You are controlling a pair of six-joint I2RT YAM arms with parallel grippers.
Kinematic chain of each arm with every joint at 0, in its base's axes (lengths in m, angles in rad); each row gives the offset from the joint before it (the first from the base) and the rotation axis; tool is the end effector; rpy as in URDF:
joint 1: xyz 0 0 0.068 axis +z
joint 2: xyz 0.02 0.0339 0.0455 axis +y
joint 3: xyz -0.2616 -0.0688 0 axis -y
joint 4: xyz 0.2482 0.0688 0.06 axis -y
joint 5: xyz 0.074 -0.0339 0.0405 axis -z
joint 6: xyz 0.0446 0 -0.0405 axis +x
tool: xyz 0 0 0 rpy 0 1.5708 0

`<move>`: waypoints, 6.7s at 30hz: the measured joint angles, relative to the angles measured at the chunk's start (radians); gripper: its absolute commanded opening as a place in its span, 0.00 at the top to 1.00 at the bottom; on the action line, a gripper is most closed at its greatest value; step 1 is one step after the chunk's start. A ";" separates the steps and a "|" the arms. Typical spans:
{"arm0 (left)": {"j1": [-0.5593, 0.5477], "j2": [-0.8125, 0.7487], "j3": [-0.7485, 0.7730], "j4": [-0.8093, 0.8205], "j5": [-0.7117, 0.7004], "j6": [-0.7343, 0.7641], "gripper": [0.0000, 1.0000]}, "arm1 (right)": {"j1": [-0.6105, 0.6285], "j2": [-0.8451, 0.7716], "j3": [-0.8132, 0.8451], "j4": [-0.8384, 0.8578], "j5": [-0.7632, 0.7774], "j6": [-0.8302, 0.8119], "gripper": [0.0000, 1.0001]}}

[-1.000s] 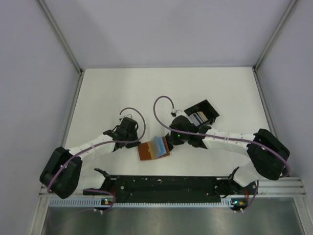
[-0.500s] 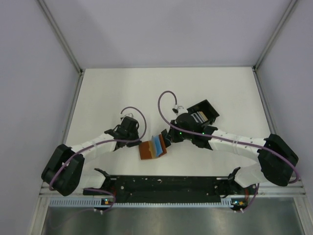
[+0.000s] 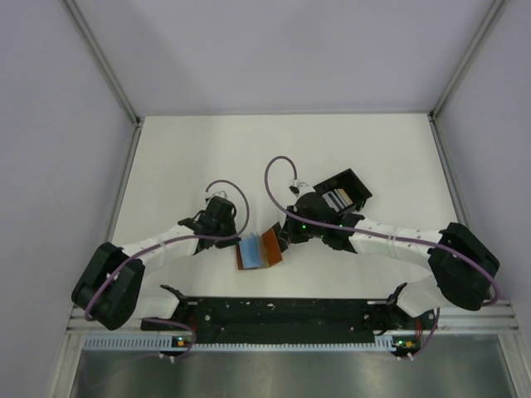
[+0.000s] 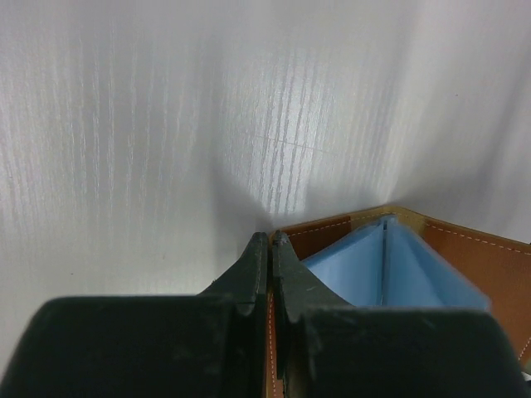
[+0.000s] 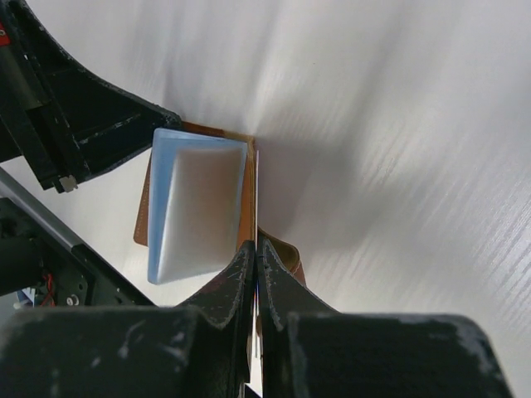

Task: Put the credit cards into the card holder
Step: Open the card holder at the center of the board, then insert the credit card into the card holder.

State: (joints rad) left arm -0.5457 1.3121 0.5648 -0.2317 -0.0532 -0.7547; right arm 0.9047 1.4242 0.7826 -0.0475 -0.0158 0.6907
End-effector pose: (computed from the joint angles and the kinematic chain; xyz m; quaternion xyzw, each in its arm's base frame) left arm 0.2081 -0.1236 0.1433 -0.1075 0.9502 -0.1562 0.2474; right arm 0.1898 0.2427 0.1964 -0.0999 0.8988 0.3104 0.2929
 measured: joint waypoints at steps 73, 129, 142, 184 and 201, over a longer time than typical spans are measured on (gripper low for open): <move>-0.005 -0.008 -0.095 0.228 0.034 -0.039 1.00 | -0.053 0.162 -0.246 0.516 -0.156 0.249 1.00; -0.015 0.013 -0.171 0.416 0.017 -0.231 1.00 | 0.010 0.245 -0.169 0.465 -0.030 0.399 0.95; -0.039 -0.008 -0.188 0.410 -0.016 -0.291 1.00 | 0.027 0.206 -0.158 0.391 0.010 0.343 0.55; -0.030 -0.012 -0.181 0.404 -0.045 -0.226 1.00 | 0.074 0.352 0.137 0.074 -0.176 0.019 0.76; -0.032 -0.055 -0.196 0.363 -0.056 -0.219 1.00 | -0.023 0.322 -0.016 0.339 -0.275 0.183 0.71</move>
State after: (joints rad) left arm -0.5777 1.2568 0.3683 0.1310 -0.1089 -0.9737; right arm 0.8818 1.7458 0.7662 0.2916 -0.2905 0.8738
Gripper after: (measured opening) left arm 0.015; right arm 0.333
